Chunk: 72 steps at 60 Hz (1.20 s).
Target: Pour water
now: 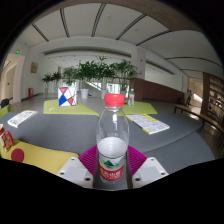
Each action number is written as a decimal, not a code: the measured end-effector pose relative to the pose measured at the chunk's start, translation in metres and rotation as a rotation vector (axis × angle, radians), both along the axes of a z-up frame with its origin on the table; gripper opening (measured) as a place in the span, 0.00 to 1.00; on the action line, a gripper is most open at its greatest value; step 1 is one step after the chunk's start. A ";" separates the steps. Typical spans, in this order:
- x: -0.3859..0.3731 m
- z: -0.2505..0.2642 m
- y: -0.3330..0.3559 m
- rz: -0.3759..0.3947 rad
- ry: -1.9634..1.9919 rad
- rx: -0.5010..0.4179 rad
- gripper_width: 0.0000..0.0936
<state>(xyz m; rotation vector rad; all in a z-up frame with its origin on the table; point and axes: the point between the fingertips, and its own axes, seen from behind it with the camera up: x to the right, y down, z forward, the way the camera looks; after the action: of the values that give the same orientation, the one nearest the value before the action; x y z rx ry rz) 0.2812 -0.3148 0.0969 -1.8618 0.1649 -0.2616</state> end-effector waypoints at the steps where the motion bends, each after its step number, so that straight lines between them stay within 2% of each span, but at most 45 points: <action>1: 0.000 0.001 -0.001 -0.002 -0.008 0.000 0.42; 2: 0.000 0.002 -0.001 -0.003 -0.019 0.000 0.38; 14: 0.010 0.057 -0.025 -0.091 -0.228 -0.008 0.38; 24: -0.010 0.156 -0.040 -0.137 -0.545 0.032 0.38; 30: -0.039 0.217 -0.036 -0.126 -0.792 0.068 0.38; 35: -0.094 0.264 -0.041 -0.109 -1.014 0.089 0.38; 43: -0.176 0.289 -0.028 -0.035 -1.322 0.098 0.38; 52: -0.264 0.278 -0.012 0.088 -1.659 0.098 0.38; 65: -0.355 0.197 0.013 0.326 -2.090 0.047 0.38; 70: -0.380 0.170 0.016 0.393 -2.189 0.028 0.38; 72: -0.365 0.152 0.008 0.405 -2.202 0.023 0.38</action>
<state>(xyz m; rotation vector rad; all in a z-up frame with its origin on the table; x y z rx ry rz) -0.0842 -0.3070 0.2486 -0.6626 -1.6046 -1.7137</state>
